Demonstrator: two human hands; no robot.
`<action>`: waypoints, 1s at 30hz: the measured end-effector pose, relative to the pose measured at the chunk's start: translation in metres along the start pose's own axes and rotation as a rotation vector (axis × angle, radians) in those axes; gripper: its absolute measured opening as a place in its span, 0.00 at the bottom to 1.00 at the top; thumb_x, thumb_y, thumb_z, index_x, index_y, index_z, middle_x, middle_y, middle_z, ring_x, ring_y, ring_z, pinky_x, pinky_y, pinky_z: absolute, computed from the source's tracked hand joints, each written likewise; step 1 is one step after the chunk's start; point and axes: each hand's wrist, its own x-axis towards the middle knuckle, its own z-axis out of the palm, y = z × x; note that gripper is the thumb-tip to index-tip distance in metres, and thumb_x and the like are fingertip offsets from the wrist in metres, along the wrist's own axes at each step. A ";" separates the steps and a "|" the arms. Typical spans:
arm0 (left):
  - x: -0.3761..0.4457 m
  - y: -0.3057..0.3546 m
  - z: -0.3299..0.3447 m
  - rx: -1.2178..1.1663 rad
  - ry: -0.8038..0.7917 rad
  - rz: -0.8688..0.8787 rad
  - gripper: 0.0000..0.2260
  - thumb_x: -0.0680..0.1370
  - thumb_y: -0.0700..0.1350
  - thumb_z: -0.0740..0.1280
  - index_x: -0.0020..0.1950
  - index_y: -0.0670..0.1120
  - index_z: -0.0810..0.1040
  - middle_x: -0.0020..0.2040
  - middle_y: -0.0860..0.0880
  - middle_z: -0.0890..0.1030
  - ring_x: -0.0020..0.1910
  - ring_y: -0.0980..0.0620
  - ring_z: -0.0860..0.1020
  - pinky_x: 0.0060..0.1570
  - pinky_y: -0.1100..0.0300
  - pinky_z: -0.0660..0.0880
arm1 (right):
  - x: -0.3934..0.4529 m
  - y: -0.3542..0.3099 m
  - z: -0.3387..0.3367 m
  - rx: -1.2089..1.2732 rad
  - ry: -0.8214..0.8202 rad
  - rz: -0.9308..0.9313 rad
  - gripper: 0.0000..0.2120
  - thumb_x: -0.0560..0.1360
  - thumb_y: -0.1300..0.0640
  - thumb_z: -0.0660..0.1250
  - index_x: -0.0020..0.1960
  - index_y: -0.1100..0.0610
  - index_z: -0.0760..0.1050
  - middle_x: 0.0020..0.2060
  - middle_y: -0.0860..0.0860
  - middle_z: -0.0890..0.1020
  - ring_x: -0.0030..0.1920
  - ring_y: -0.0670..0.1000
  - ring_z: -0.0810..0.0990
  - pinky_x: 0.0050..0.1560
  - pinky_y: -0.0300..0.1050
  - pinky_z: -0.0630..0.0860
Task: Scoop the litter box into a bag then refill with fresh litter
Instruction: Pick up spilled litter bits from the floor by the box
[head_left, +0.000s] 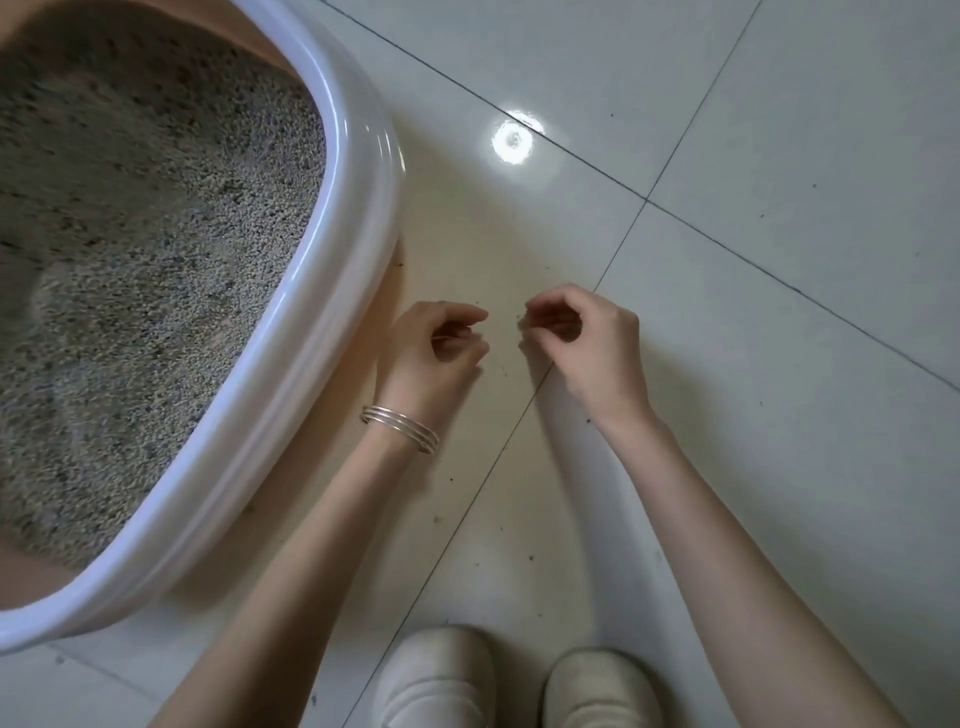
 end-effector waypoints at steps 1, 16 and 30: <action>0.001 -0.002 0.002 -0.006 0.007 0.008 0.11 0.65 0.41 0.67 0.45 0.52 0.79 0.43 0.50 0.78 0.43 0.52 0.80 0.50 0.57 0.77 | 0.001 0.002 -0.002 -0.005 0.027 -0.017 0.10 0.66 0.70 0.70 0.45 0.59 0.80 0.39 0.50 0.82 0.41 0.47 0.81 0.47 0.34 0.76; 0.004 -0.019 -0.002 -0.058 0.132 -0.017 0.12 0.69 0.30 0.69 0.48 0.44 0.78 0.46 0.44 0.79 0.37 0.67 0.76 0.41 0.74 0.72 | 0.010 0.018 0.015 -0.151 0.050 -0.327 0.03 0.67 0.63 0.72 0.41 0.59 0.81 0.38 0.51 0.84 0.40 0.50 0.81 0.44 0.44 0.76; 0.012 -0.018 0.003 0.139 0.198 0.098 0.13 0.68 0.33 0.70 0.50 0.44 0.80 0.47 0.50 0.76 0.39 0.69 0.74 0.43 0.77 0.69 | 0.001 0.027 -0.001 -0.078 -0.047 -0.201 0.14 0.63 0.66 0.75 0.47 0.57 0.80 0.42 0.49 0.83 0.42 0.44 0.80 0.48 0.37 0.76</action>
